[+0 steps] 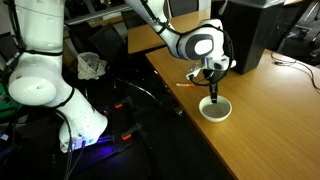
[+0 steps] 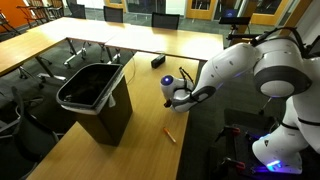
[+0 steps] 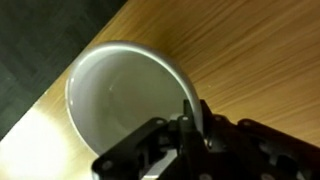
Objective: Move the bowl to the right
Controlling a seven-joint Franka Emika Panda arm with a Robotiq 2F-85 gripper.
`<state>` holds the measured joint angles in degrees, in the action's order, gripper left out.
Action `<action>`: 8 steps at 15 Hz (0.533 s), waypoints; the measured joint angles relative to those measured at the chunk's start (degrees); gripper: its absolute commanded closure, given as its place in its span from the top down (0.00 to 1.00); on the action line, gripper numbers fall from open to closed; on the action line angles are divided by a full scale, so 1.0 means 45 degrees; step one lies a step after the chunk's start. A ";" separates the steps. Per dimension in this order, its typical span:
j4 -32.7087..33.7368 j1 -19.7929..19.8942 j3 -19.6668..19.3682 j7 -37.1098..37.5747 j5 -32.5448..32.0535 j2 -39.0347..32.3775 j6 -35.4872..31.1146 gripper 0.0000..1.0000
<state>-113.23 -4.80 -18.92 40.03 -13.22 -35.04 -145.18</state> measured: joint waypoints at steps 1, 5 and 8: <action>-0.0117 0.0246 0.0080 -0.0127 0.0309 -0.0012 -0.0159 0.03; -0.0199 0.0538 0.0135 -0.0522 0.0844 0.0012 -0.0206 0.41; -0.0214 0.0503 0.0170 -0.0560 0.0924 0.0044 -0.0206 0.66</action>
<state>-114.19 -2.53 -18.15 37.51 -9.06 -34.84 -146.11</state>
